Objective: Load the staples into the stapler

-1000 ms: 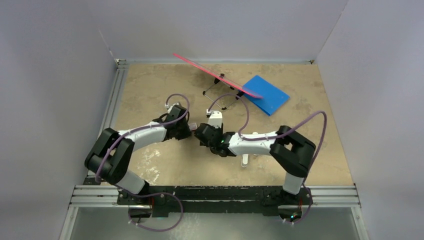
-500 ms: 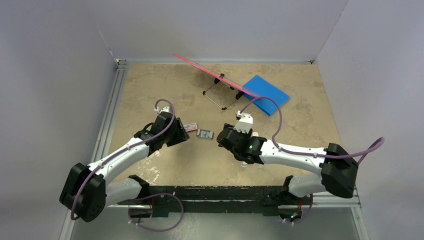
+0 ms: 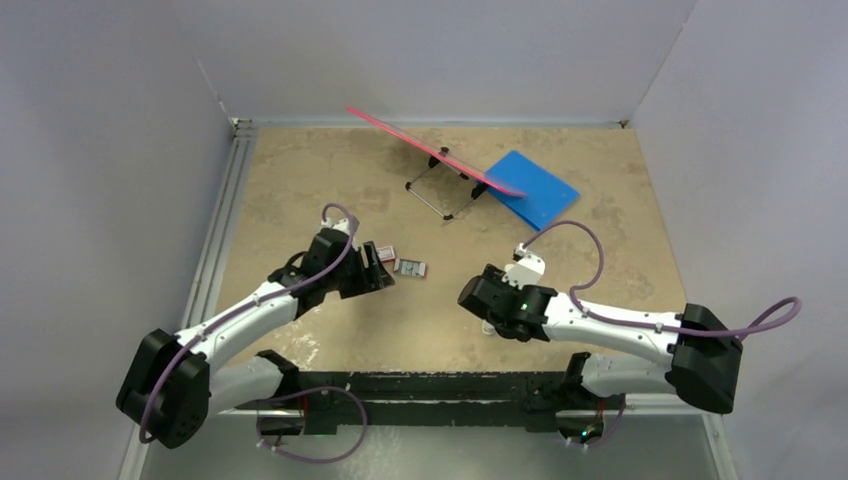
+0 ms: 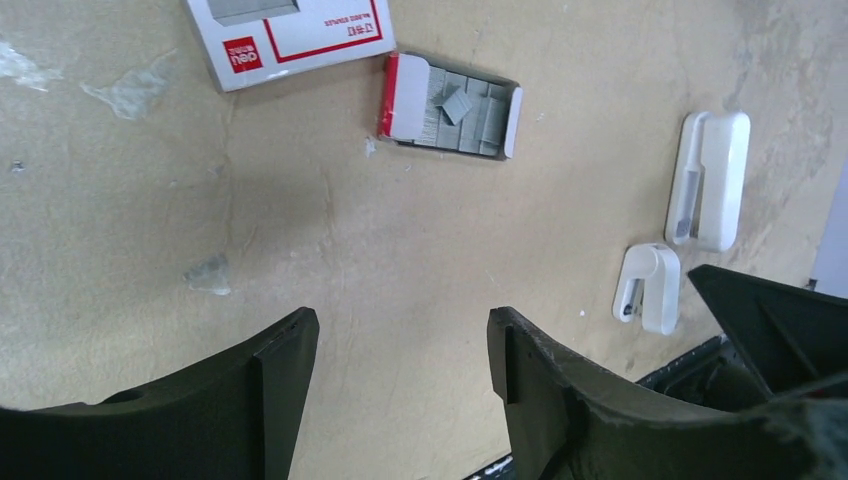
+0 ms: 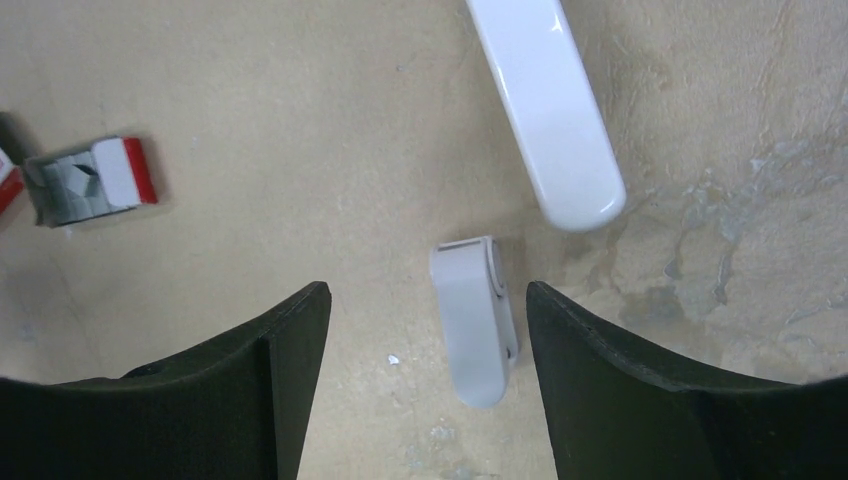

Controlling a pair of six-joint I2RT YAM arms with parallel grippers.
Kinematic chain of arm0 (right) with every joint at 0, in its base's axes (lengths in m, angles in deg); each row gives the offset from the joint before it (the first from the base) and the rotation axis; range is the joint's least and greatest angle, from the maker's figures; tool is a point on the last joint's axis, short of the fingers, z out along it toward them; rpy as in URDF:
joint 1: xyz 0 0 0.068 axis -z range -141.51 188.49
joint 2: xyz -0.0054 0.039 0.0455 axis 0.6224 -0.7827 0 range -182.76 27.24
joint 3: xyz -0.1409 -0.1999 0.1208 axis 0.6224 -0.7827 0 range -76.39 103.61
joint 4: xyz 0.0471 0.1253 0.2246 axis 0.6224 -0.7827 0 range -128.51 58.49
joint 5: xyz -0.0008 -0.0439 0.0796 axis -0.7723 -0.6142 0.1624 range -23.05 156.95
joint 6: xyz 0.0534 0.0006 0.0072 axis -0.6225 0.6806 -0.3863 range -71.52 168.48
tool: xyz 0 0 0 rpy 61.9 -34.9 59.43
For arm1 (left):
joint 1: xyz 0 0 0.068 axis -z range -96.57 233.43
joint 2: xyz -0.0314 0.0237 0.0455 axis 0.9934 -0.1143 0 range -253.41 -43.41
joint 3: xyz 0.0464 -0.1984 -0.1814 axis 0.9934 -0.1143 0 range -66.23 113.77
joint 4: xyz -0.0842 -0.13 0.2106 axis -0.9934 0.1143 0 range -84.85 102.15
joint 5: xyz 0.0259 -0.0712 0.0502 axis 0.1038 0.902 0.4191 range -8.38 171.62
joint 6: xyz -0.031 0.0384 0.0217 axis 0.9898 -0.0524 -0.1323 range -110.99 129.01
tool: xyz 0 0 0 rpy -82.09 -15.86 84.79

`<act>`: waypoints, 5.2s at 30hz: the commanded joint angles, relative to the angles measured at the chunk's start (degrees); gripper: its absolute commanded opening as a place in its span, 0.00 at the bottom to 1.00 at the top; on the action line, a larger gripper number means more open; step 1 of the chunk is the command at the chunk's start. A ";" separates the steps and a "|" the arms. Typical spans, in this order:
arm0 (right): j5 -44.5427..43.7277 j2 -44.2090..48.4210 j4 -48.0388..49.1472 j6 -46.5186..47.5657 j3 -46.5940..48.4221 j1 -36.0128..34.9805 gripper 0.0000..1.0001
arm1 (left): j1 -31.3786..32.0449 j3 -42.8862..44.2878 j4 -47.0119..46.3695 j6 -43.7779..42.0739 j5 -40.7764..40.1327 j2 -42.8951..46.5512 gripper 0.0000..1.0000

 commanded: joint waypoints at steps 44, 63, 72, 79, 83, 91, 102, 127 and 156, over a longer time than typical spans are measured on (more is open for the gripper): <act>7.48 -0.43 2.22 8.73 -1.18 -2.13 0.18 | 0.69 -7.42 -14.48 0.53 14.08 1.93 0.63; 19.30 2.66 38.37 4.19 -4.75 -2.09 0.17 | 1.44 -15.68 -34.99 0.33 35.19 0.73 0.66; 24.49 1.27 40.20 -0.56 -5.30 -2.06 0.17 | 1.63 -17.62 -43.05 1.45 33.65 -0.46 0.66; 25.21 -0.33 42.44 -1.32 -5.31 -2.12 0.17 | 2.35 -17.32 -46.25 2.93 31.97 -1.66 0.58; 26.11 -1.32 43.46 -1.24 -5.16 -2.08 0.17 | 2.63 -17.55 -45.00 3.10 30.75 -1.29 0.44; 30.26 -0.72 44.48 -0.86 -5.73 -2.06 0.16 | 2.72 -14.27 -36.96 0.23 27.08 -0.23 0.26; 31.16 8.03 41.17 -0.37 -7.81 -0.60 0.15 | 2.90 -12.64 -30.30 -7.64 27.38 1.13 0.00; 31.21 12.71 27.78 9.14 -4.13 7.70 0.27 | 8.70 -13.75 -29.20 -11.29 24.18 3.74 0.00; 32.99 3.26 44.50 10.12 -8.69 9.21 0.67 | 10.54 -11.07 -26.37 -1.63 16.80 -1.04 0.00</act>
